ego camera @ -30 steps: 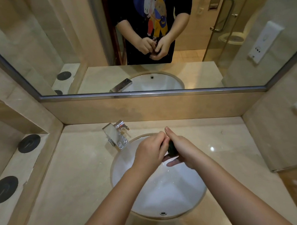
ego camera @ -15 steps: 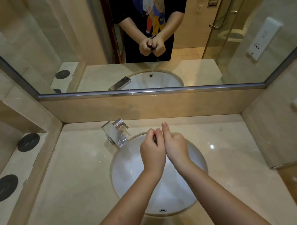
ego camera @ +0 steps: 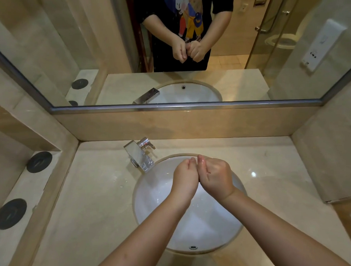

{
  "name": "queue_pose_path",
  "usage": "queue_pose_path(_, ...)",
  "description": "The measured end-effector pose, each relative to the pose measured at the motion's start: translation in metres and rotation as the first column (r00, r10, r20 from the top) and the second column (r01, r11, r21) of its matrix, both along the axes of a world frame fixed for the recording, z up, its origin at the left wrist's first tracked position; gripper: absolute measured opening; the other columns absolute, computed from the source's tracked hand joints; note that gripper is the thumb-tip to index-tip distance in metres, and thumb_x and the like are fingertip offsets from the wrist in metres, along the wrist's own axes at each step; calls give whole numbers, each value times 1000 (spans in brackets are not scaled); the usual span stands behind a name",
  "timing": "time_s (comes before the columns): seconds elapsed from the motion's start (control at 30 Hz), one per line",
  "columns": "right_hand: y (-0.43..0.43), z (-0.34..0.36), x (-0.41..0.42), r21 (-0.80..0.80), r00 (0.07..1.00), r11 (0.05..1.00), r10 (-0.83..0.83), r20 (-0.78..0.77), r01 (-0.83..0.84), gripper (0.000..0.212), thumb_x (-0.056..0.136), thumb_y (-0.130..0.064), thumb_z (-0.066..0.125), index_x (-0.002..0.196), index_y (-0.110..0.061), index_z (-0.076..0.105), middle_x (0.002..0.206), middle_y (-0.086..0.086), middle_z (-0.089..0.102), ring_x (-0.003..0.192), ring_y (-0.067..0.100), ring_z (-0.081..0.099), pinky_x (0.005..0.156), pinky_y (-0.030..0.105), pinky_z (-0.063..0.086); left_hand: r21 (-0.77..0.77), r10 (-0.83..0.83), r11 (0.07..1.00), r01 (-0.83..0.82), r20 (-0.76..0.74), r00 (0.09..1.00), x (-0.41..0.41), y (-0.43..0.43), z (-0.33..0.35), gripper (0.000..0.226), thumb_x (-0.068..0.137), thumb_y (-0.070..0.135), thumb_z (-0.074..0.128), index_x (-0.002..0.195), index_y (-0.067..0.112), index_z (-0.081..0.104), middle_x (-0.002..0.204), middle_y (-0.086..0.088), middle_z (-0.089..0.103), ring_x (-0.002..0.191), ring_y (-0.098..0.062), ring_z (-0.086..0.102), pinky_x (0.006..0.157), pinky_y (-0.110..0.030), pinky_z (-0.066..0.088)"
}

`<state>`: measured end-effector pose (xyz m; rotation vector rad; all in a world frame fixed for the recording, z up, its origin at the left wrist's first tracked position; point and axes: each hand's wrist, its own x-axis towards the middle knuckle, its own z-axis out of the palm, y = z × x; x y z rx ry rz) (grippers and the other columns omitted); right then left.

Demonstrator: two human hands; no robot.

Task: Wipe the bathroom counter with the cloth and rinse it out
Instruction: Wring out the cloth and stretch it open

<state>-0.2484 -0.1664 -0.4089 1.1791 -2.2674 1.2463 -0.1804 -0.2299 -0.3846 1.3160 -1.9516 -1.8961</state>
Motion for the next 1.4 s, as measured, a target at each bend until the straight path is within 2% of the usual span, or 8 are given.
queue_pose_path(0.23,1,0,-2,-11,996,997,79,-29,-79,65,103,-29,29,44,-10,49,41,1,45,38,21,42,38,30,34,177,-68,981,76,-47,997,7,-3,11,26,93,24,40,69,15,47,52,0,39,42,-13,28,43,-19,19)
queue_pose_path(0.5,4,-3,9,165,790,961,77,608,-221,72,87,-65,23,65,-10,63,60,14,60,62,29,57,58,41,44,-341,-163,932,122,-93,982,27,-19,-3,28,98,34,46,82,13,57,66,8,59,58,-1,52,55,-18,39)
queue_pose_path(0.63,10,11,13,147,694,938,120,710,-313,44,102,-39,36,65,-31,58,52,-17,58,53,1,51,56,24,39,-567,-317,794,218,-81,945,41,-32,-17,36,95,45,38,88,20,62,83,6,64,82,-9,59,74,-31,48)
queue_pose_path(0.77,20,27,0,188,516,841,121,848,-506,41,102,-39,35,72,-21,57,50,-11,55,50,9,48,55,25,38,-602,-641,561,568,118,758,53,-47,-10,27,94,42,51,111,24,59,103,6,59,97,-5,52,85,-21,42)
queue_pose_path(0.97,33,44,-29,208,238,401,24,971,-892,24,100,-23,48,115,-8,58,104,2,70,93,16,67,83,33,51,-734,-670,140,665,424,609,57,-58,-2,32,91,45,55,112,21,58,104,4,61,102,-17,50,88,-31,37)
queue_pose_path(1.1,34,42,-29,317,360,344,66,931,-884,15,91,-15,61,105,-10,64,95,-3,72,89,10,66,83,30,49,-728,-696,229,646,342,631,66,-58,-3,30,91,44,57,110,21,60,102,6,63,98,-12,50,83,-24,33)
queue_pose_path(1.23,31,28,-15,623,737,417,207,644,-662,8,86,-28,65,83,-22,61,71,-6,61,68,16,56,64,33,44,-575,-652,465,673,291,700,68,-50,-16,23,98,34,48,105,17,62,97,0,65,90,-17,54,73,-26,36)
queue_pose_path(1.4,34,4,2,719,889,525,319,329,-455,18,95,-27,50,105,-21,64,91,-2,66,87,19,57,71,36,45,-257,-526,782,567,215,823,59,-43,-31,43,102,34,37,77,10,63,69,-3,52,66,-19,47,64,-31,35)
